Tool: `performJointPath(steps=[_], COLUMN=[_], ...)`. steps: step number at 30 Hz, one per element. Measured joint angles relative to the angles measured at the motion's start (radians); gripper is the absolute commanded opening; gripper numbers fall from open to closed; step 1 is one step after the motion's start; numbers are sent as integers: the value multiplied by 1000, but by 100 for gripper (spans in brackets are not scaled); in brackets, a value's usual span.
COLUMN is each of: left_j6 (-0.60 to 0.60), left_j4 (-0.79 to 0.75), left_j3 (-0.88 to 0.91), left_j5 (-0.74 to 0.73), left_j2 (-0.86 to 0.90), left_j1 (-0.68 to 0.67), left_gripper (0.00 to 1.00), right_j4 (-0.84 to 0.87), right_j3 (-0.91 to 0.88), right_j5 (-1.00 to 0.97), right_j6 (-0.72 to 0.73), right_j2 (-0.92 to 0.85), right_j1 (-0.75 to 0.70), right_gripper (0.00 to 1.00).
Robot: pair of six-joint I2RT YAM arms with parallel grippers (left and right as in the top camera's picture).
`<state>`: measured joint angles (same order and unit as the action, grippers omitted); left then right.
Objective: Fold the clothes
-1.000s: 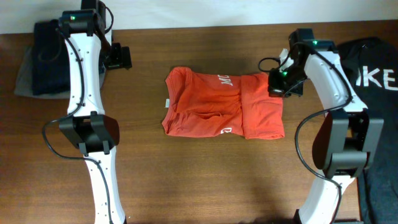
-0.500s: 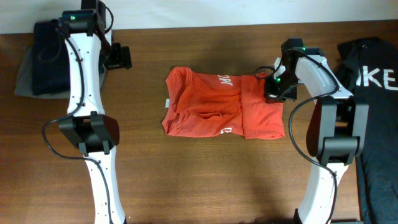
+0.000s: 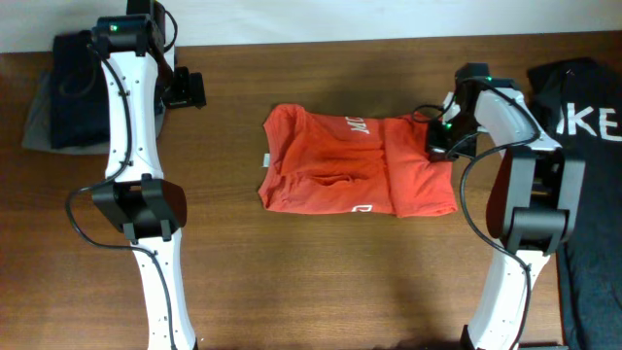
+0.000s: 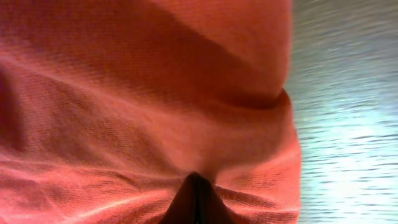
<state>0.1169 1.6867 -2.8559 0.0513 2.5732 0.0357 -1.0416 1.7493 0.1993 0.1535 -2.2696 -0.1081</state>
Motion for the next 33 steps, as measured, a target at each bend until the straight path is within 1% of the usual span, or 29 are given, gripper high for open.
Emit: performJointPath(steps=[6,8,10,12,14,15,17,18,22,26,27,28,31,33], left_j6=[0,0,0,-8,-30,-42,-69,-82,-130,-168,-177,-182,-193,-197], left_j4=[0,0,0,0,-2,-3,-11,-19,-56,-73,-75,-79,-91,-101], left_j3=[0,0,0,0,0,0,0,0,0,0,0,0,0,0], left_j5=[-12,-32,-55,-83,-119,-137,-183,-211,-316,-427,-452,-484,-547,-577], left_j2=[0,0,0,0,0,0,2,4,22,68,81,100,143,171], left_j1=[0,0,0,-2,-4,-6,-14,-20,-49,-85,-95,-108,-140,-161], left_gripper=[99,99,99,99,99,99,99,99,99,99,99,99,99,99], right_j4=[42,52,58,43,-17,-44,-103,-136,-294,-475,-502,-560,-640,-649], right_j3=[0,0,0,6,31,43,81,107,290,531,569,651,769,830], right_j5=[-5,-10,-14,-20,-33,-42,-56,-62,-71,-70,-70,-69,-68,-68], right_j6=[2,5,5,2,3,0,-1,0,-14,-30,-31,-33,-34,-35], right_j2=[0,0,0,-1,-8,-12,-25,-31,-43,-43,-42,-40,-40,-37], right_j1=[-50,-65,-79,-93,-106,-110,-115,-117,-119,-119,-119,-119,-119,-119], right_gripper=[4,6,10,21,27,34,84,99,99,99,99,99,99,99])
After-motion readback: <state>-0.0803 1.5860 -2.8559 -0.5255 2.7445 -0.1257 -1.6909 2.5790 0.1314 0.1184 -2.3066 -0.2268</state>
